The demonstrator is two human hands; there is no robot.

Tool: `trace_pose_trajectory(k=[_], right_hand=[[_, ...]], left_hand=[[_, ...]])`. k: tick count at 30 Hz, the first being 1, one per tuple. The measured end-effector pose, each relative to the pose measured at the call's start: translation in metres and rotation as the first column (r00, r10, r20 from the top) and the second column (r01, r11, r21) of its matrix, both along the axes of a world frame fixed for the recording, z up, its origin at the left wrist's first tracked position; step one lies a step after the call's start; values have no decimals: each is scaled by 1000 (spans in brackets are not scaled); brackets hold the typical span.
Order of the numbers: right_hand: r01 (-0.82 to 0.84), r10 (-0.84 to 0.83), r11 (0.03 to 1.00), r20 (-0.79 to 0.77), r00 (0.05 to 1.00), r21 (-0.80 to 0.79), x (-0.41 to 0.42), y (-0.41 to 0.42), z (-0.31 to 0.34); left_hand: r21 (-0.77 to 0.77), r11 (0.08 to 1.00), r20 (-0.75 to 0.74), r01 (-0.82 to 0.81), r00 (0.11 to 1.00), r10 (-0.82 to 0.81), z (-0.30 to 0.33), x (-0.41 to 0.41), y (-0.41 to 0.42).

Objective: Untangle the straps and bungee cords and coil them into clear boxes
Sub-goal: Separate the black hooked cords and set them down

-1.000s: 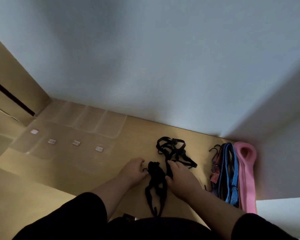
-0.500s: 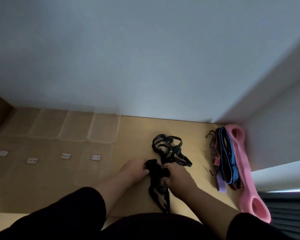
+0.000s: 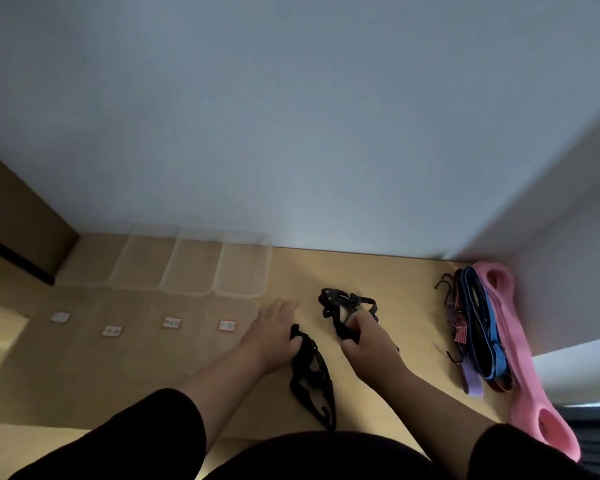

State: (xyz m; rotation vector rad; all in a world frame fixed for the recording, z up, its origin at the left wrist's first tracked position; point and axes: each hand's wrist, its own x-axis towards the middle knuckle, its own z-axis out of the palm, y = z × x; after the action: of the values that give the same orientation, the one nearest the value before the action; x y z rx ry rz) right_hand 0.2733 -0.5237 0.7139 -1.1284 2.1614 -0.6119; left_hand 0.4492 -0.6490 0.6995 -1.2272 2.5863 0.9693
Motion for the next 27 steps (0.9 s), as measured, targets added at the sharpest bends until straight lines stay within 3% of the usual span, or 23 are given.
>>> trace_pose_trajectory(k=[3, 6, 9, 11, 14, 16, 18, 20, 22, 24, 25, 27], right_hand=[[18, -5, 995, 131, 991, -99, -7, -3, 30], [46, -3, 980, 219, 976, -192, -15, -1, 61], [66, -23, 959, 157, 987, -274, -28, 1, 91], [75, -41, 958, 128, 991, -277, -36, 2, 108], [-38, 40, 992, 17, 999, -124, -52, 6, 130], [-134, 139, 989, -73, 988, 70, -62, 8, 142], [-155, 175, 977, -134, 975, 148, -72, 9, 148], [-118, 127, 989, -98, 987, 91, -85, 13, 151], [50, -44, 997, 118, 992, -52, -98, 20, 154], [230, -172, 960, 309, 935, -159, -108, 28, 156], [249, -191, 952, 289, 938, -177, -112, 30, 156], [136, -129, 985, 73, 989, -102, -118, 33, 153]], left_hand=[[-163, 972, -216, 168, 955, -201, 29, -26, -3], [-187, 940, -250, 285, 911, -326, 58, -58, -10], [-105, 950, -266, 296, 912, -313, 77, -81, -10], [-147, 950, -284, 274, 909, -306, 83, -90, -14], [-240, 912, -249, 333, 887, -389, 99, -103, -25], [-279, 872, -178, 402, 871, -458, 112, -110, -32], [-309, 829, -85, 467, 854, -513, 123, -115, -41], [-304, 824, -54, 479, 854, -517, 134, -120, -49], [-257, 872, -119, 416, 882, -456, 142, -122, -58], [-211, 914, -206, 346, 899, -387, 146, -122, -65], [-199, 924, -228, 325, 902, -367, 147, -122, -68], [-232, 917, -188, 326, 910, -371, 148, -121, -73]])
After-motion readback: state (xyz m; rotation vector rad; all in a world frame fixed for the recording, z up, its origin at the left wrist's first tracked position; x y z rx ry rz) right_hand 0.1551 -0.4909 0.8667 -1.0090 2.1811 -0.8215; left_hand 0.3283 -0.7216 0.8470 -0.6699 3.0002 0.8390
